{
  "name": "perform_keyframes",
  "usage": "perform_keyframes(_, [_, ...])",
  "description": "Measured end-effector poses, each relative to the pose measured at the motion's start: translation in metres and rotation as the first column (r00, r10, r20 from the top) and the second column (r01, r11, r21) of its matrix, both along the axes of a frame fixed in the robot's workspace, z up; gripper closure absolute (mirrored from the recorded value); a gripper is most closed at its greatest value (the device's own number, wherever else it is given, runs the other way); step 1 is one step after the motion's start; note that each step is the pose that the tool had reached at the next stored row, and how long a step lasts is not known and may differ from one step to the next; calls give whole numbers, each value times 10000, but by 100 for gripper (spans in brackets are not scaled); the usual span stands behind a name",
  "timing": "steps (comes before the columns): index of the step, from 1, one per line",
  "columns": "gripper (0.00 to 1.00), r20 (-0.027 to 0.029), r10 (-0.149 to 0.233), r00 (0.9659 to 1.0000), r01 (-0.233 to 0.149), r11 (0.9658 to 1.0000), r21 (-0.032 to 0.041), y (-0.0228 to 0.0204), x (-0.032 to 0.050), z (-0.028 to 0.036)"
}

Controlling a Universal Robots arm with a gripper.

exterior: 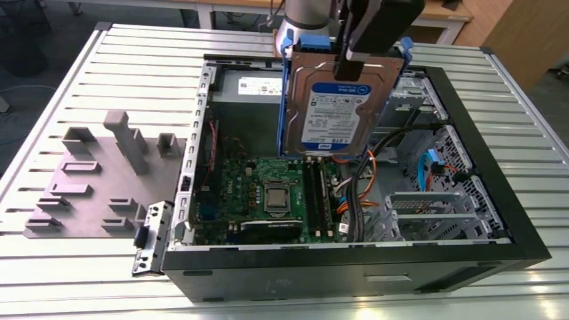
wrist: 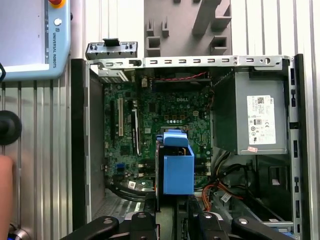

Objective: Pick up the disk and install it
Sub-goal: 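Pick up the disk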

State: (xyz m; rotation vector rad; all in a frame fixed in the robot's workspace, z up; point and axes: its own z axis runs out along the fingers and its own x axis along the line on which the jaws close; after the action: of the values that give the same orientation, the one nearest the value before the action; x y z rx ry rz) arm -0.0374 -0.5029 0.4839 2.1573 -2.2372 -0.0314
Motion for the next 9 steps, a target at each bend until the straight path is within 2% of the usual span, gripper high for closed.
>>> perform_keyframes(9, [65,0,0,10000,0,10000,-24,-121,0,0])
